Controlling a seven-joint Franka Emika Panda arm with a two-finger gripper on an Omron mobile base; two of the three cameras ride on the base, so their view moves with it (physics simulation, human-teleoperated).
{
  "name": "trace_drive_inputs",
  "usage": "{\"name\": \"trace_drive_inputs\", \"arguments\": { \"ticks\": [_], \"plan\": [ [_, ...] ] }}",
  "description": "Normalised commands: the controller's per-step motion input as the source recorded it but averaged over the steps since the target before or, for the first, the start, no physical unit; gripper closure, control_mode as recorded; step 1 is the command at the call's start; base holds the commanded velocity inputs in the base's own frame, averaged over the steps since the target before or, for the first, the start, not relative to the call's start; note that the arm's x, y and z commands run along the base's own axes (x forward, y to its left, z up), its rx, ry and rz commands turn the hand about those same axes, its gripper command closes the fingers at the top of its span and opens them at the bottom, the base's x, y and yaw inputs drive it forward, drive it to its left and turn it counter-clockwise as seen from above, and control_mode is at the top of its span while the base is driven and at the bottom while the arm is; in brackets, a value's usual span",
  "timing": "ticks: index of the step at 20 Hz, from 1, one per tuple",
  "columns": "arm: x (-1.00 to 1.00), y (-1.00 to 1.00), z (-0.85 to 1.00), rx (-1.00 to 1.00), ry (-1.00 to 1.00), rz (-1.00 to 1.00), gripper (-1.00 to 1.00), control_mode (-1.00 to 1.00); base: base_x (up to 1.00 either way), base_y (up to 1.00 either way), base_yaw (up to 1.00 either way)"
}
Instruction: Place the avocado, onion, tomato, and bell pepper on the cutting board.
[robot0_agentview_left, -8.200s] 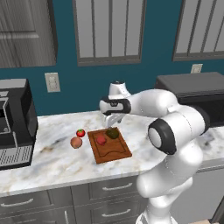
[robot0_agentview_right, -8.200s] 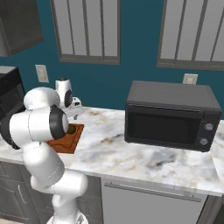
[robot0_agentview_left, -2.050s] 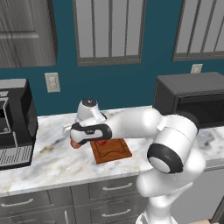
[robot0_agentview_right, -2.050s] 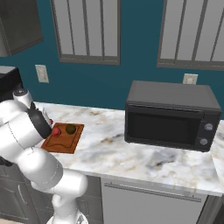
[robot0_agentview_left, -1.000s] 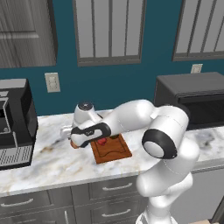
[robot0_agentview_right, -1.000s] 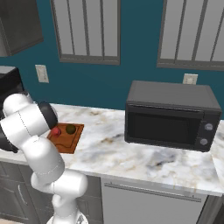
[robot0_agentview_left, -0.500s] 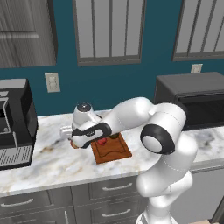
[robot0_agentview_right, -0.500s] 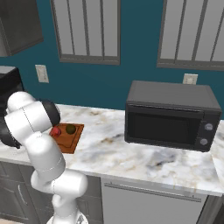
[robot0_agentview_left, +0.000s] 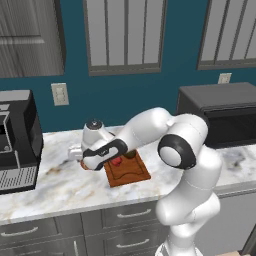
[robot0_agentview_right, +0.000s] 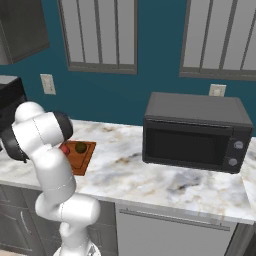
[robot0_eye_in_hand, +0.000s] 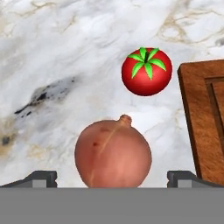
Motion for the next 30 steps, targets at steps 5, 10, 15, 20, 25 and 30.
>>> {"name": "trace_drive_inputs", "arguments": {
  "ticks": [5,10,15,20,25,30],
  "plan": [
    [0.1,0.09,-0.15,-0.02,0.03,-0.05,-1.0,-1.0,0.0,0.0,0.0],
    [0.09,0.09,-0.16,-0.02,0.03,-0.04,-1.0,-1.0,0.0,0.0,0.0],
    [0.06,0.05,-0.14,-0.01,0.01,-0.04,-1.0,-1.0,0.0,0.0,0.0],
    [0.03,0.08,-0.11,-0.01,0.01,-0.04,1.0,-1.0,0.0,0.0,0.0],
    [0.0,0.0,0.0,0.0,0.0,-0.05,1.0,-1.0,0.0,0.0,0.0],
    [-0.05,0.0,0.12,0.0,0.0,-0.02,1.0,-1.0,0.0,0.0,0.0]
  ]
}}
